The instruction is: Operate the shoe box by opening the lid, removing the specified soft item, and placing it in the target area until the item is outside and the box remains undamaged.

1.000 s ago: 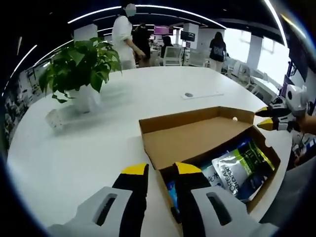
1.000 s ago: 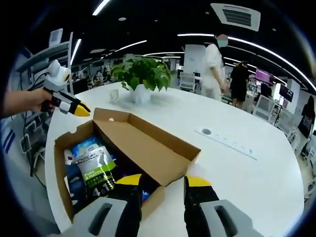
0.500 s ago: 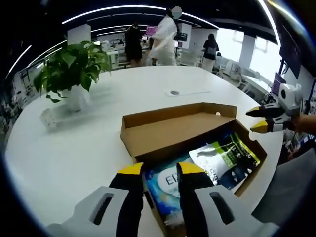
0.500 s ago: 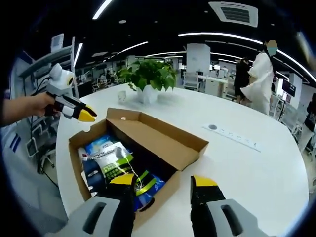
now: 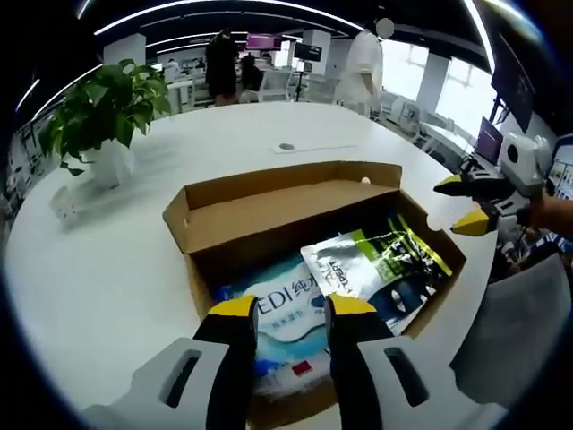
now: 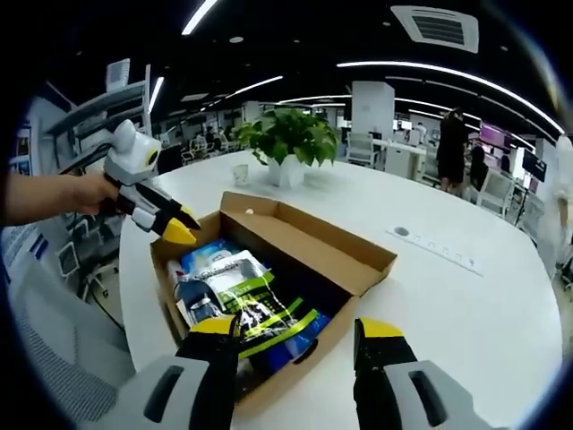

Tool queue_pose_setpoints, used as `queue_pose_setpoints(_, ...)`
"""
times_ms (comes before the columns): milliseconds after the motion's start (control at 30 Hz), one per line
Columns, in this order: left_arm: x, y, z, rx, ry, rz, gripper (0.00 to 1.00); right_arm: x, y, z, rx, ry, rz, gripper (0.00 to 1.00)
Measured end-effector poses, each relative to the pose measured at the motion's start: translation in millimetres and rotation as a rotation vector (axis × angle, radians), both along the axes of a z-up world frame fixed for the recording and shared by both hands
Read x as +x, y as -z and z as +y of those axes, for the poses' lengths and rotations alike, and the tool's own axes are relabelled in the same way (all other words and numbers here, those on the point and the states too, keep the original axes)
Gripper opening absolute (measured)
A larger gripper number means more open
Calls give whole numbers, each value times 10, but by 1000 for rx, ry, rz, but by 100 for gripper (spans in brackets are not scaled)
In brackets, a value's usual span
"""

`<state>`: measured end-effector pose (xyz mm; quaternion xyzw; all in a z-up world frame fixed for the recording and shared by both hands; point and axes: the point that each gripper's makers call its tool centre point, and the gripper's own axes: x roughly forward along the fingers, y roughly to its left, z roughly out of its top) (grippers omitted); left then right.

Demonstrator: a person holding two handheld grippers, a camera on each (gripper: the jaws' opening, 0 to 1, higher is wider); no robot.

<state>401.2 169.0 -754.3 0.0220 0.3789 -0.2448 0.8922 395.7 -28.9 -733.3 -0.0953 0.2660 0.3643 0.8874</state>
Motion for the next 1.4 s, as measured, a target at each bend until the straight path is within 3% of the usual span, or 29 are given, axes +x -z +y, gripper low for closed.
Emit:
queue_pose_setpoints(367,-65,187,-193,-30,32,63,31,-179,100,33,14,-1,28,50)
queue_pose_setpoints(700,-47,331,-386,-114,31,126,30,-260,135,14,25,10,45,50)
queue_pose_setpoints(1167,31,377,-524,-241,6,189,18,-316,185,14,40,23,60,49)
queue_pose_setpoints(1400,10,402,-534,-261,14,188,11,-348,203,70,45,16,69,47)
